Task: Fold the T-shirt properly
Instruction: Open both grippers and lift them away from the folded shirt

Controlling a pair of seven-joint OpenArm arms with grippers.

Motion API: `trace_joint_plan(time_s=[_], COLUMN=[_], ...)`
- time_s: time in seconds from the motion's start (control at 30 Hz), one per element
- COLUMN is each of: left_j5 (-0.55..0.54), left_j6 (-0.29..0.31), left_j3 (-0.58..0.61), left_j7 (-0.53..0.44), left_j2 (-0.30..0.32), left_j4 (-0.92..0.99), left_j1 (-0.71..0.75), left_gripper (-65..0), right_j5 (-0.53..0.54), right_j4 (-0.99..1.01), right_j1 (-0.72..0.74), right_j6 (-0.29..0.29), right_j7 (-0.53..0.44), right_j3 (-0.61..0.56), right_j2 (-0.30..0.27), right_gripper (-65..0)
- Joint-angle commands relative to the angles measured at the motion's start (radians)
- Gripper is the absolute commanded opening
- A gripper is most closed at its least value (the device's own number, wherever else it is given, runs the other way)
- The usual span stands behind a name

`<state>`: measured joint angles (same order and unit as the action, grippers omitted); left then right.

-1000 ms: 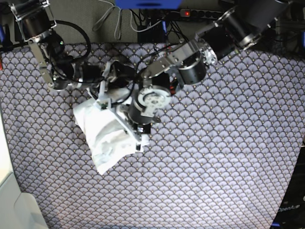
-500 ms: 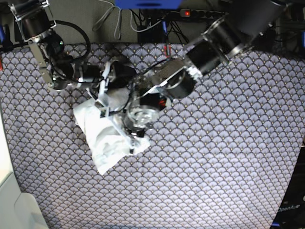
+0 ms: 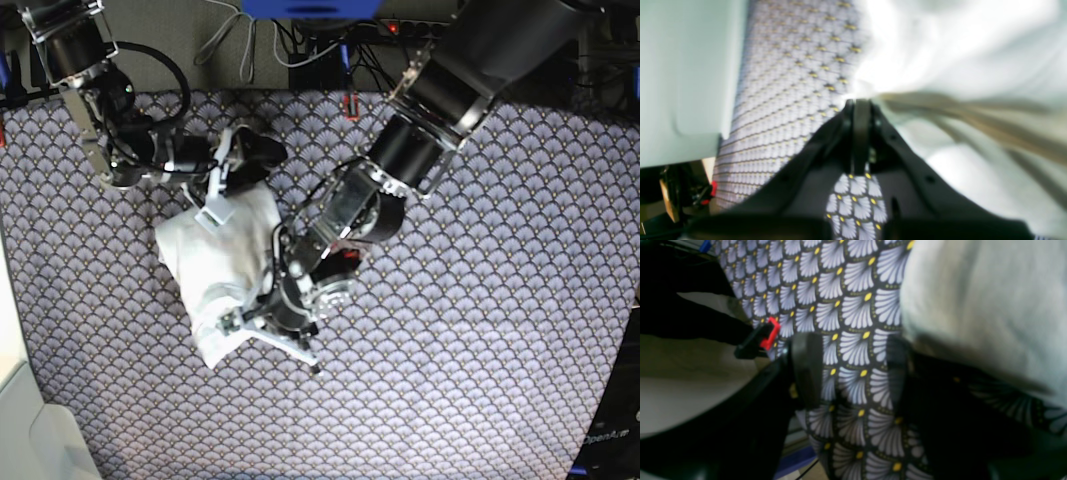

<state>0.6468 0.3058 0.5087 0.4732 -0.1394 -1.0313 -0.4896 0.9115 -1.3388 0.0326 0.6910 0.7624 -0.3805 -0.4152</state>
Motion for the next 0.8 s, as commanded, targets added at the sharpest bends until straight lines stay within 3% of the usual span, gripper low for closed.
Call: trace_joint_plan(time_s=[0.0,0.13,0.37,0.5,0.67,0.77], left_j5=[0.003,0.001,0.001,0.003,0.003,0.003], left_j6=[-0.021,-0.026,-0.027,-0.018,-0.015,-0.015], left_j3=[-0.002,-0.040,-0.230,-0.331,-0.338,-0.338], left_j7=[-0.018,-0.018,-0.004,0.183,0.433,0.483], left_j2=[-0.018,-0.018,-0.018,-0.018,0.086,0.149], left_j4=[-0.040,-0.179,-0.449,-0.610,-0.772,-0.860], left_j1=[-0.027,0.010,0.093,0.168,0.322,0.460], left_gripper=[-64.7,-64.7,-64.7,-64.7,-64.7,-64.7], right_j5=[0.013,0.014,0.013,0.013,0.019,0.016], right_j4=[-0.015,-0.021,-0.172,-0.206,-0.212,-0.238], right_j1=[0.013,0.019,-0.052,-0.067,-0.053,-0.004], right_j6=[0.007,0.007,0.007,0.007,0.007,0.007], right_j7=[-0.011,-0.011,-0.002,-0.002,0.036,0.115], right_j3=[0.005,0.010,0.183,0.219,0.291,0.344], right_j2=[-0.011,-0.015,-0.049,-0.086,-0.127,-0.126], right_gripper=[-33.7,-33.7,-33.7,-33.7,-33.7,-33.7])
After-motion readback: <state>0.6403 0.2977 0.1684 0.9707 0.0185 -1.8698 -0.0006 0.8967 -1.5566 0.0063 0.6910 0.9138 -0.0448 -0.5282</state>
